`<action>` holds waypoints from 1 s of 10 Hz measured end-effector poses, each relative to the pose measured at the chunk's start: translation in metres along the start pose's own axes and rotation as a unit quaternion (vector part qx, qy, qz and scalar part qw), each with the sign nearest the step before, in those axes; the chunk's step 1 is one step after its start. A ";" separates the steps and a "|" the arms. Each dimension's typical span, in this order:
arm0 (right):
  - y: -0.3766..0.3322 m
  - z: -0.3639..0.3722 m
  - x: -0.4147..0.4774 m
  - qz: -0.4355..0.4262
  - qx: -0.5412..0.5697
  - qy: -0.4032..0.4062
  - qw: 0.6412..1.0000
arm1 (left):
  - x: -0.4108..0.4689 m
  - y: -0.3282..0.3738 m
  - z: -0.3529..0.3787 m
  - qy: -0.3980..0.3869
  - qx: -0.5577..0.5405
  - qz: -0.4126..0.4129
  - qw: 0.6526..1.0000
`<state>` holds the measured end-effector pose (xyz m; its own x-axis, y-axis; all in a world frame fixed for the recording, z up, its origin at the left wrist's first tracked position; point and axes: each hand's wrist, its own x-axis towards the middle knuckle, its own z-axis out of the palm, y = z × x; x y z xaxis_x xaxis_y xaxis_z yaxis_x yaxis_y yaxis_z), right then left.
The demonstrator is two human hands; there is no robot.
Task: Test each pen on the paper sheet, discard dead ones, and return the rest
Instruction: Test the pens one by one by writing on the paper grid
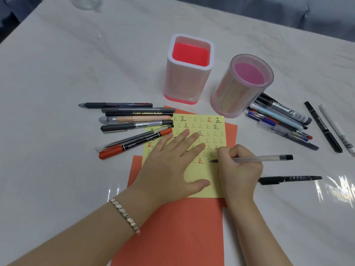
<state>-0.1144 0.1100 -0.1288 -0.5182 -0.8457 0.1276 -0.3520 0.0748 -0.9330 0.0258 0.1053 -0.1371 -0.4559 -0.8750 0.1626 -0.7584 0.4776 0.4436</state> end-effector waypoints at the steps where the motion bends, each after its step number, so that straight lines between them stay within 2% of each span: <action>1: -0.001 0.000 0.000 -0.002 0.005 0.005 1.000 | 0.000 0.000 0.000 0.001 0.002 0.001 1.000; 9: -0.004 0.001 -0.002 0.007 0.002 -0.021 1.000 | 0.000 -0.001 0.001 0.013 0.001 0.007 1.000; 10: -0.004 -0.002 -0.001 0.022 0.018 0.011 1.000 | 0.000 -0.001 0.000 0.004 0.002 0.006 1.000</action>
<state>-0.1141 0.1117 -0.1246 -0.5506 -0.8296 0.0930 -0.2994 0.0922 -0.9497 0.0264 0.1053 -0.1375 -0.4615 -0.8698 0.1746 -0.7546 0.4884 0.4382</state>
